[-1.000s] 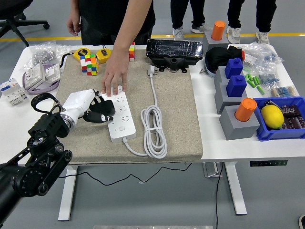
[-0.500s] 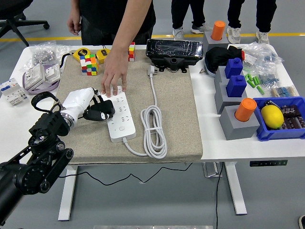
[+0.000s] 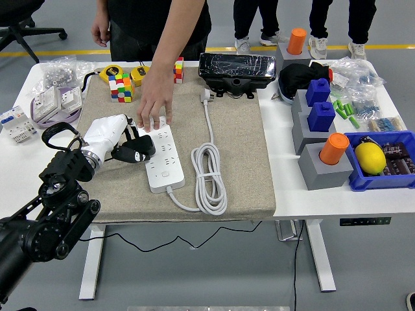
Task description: Pick up the plug,place it near the board,insert it into the board,press the button
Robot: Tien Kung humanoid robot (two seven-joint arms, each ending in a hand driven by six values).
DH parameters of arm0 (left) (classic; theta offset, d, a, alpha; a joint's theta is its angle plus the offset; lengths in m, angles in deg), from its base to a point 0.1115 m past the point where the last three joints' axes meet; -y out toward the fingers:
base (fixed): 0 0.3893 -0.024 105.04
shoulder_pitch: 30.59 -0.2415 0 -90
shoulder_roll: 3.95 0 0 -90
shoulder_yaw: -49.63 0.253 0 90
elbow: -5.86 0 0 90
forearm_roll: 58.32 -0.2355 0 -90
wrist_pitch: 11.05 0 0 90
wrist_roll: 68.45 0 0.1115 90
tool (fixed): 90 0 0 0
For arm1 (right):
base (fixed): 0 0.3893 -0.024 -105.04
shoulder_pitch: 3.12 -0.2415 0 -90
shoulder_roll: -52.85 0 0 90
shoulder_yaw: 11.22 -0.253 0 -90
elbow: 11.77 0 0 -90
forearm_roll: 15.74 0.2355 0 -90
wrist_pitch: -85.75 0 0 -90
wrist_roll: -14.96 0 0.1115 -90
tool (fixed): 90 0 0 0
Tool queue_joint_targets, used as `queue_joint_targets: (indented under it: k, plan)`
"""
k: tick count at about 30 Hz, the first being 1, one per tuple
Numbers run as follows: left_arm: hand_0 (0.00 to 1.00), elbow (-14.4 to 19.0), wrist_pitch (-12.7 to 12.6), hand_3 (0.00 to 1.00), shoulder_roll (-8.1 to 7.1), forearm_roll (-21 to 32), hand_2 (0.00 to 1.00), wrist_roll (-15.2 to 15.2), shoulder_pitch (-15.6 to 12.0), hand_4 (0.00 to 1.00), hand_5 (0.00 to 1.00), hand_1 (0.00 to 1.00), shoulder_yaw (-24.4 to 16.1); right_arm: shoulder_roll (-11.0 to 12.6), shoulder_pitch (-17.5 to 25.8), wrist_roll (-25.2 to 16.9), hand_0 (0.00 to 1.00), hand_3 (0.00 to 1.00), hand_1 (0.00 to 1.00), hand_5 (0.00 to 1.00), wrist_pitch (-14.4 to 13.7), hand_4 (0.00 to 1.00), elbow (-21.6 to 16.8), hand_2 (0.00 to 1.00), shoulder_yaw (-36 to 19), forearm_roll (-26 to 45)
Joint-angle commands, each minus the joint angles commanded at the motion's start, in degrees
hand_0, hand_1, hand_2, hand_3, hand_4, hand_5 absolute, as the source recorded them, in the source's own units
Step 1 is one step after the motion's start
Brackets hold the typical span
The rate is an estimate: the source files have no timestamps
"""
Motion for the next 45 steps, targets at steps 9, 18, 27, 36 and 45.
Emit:
queue_joint_targets:
  k: [9,18,27,36,45]
  plan:
    - [0.22,2.4,0.7,0.353,-0.56,0.0,0.209,0.2,0.1,0.928,0.099,0.105,-1.4,0.0,0.1,0.1,0.761,0.762,0.734,0.998,-0.1,0.998,0.0,0.735,0.2,0.2]
    - [0.225,5.6,1.5,0.349,-1.35,0.0,0.204,0.8,0.1,0.917,0.143,0.103,-5.9,-0.1,0.3,0.1,0.761,0.762,0.733,0.998,-0.2,0.998,0.0,0.735,0.1,0.1]
    - [0.233,-1.4,1.5,0.365,-2.03,0.0,0.211,-0.2,-0.1,0.921,0.154,0.119,-7.6,-0.2,0.1,-0.1,0.761,0.762,0.733,0.998,-0.2,0.998,0.0,0.734,0.2,0.3]
    - [0.265,-3.8,3.9,0.454,-2.3,0.0,0.293,0.8,-1.3,0.915,0.168,0.19,-8.2,-0.1,0.0,0.0,0.761,0.762,0.734,0.998,-0.1,0.998,0.0,0.734,0.1,0.3]
    - [0.343,-3.6,7.5,0.545,-2.37,0.0,0.531,1.5,-1.9,0.998,0.28,0.466,-8.9,-0.2,0.0,-0.1,0.761,0.761,0.733,0.998,-0.1,0.998,0.0,0.734,0.3,0.5]
